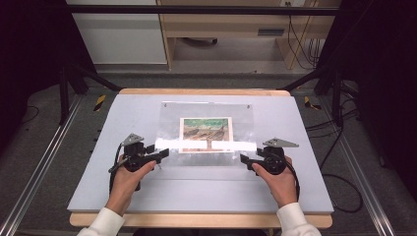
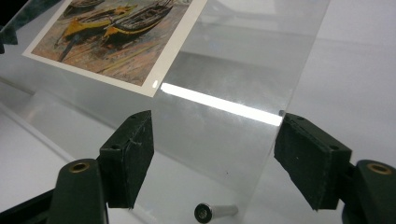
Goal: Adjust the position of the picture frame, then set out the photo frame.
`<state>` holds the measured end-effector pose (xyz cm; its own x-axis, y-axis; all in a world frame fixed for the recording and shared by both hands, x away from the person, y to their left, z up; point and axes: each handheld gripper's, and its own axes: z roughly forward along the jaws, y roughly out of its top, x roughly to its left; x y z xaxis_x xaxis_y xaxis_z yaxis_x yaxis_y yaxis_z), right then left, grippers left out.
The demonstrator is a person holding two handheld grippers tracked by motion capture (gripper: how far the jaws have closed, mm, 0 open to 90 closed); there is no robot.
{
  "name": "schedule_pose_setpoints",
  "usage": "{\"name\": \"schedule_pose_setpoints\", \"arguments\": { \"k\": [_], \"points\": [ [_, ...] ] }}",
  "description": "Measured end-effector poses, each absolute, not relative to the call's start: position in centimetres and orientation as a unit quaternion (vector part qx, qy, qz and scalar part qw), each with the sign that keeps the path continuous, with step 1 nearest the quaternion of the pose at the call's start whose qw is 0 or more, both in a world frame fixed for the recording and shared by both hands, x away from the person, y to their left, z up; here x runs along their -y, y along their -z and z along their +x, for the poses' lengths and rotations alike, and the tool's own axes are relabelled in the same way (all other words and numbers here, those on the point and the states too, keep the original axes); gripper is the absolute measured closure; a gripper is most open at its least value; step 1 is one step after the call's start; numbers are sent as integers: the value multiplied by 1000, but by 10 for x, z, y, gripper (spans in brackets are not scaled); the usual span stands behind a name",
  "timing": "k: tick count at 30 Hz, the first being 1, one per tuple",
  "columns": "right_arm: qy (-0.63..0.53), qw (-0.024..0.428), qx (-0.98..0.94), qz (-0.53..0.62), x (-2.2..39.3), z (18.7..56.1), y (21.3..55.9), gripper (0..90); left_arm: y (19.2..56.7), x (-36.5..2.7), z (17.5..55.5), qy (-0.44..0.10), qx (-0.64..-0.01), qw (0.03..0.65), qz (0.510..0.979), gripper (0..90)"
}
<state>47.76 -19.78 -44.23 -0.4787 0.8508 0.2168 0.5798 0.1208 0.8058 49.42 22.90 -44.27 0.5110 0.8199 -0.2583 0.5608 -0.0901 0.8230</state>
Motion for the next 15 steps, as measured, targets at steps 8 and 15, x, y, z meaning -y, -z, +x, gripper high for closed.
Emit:
{"name": "schedule_pose_setpoints", "arguments": {
  "k": [8, 15],
  "points": [
    [-445, 163, -738, 481, 197, 469, 441, 322, 442, -231, 485, -145, -468, 484, 725, 425],
    [-447, 174, -738, 475, 199, 460, 441, 375, 442, -233, 476, -156, -458, 486, 728, 454]
  ]
}}
